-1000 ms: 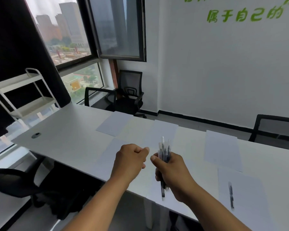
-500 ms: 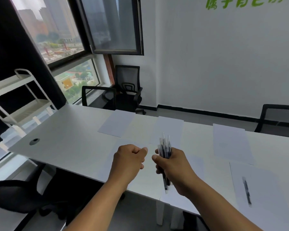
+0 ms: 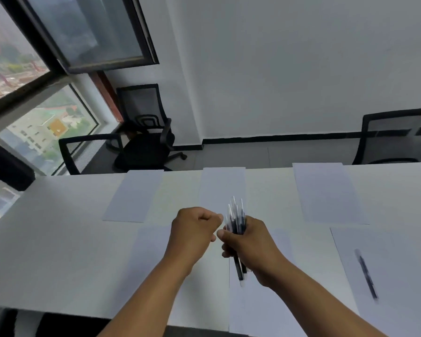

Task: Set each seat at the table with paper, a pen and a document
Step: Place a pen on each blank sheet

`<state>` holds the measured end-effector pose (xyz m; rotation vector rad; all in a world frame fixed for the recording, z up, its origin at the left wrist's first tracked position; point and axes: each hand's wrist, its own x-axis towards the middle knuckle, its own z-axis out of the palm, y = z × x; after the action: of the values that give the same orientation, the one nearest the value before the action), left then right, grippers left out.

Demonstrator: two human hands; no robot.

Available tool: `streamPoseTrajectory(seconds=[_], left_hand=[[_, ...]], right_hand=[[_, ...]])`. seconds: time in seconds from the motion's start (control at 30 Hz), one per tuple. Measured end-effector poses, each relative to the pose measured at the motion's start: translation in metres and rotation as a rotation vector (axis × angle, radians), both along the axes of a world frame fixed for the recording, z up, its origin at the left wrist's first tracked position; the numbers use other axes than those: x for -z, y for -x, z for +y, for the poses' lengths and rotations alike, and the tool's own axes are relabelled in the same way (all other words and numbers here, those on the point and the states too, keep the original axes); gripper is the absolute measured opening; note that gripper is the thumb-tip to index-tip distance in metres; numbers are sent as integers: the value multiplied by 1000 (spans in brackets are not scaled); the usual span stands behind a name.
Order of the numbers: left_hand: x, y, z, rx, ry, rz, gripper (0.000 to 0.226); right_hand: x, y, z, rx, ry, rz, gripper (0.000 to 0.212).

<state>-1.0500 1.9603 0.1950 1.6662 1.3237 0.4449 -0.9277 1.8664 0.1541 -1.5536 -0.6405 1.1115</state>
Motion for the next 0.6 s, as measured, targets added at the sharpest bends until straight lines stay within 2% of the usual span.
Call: streamPoseTrajectory(seconds=[0.3, 0.6], left_hand=[[41, -52, 24, 103, 229, -10, 16], [85, -75, 36, 184, 384, 6, 12]], right_hand=[[35, -43, 2, 176, 115, 63, 21], [67, -49, 2, 242, 195, 96, 23]])
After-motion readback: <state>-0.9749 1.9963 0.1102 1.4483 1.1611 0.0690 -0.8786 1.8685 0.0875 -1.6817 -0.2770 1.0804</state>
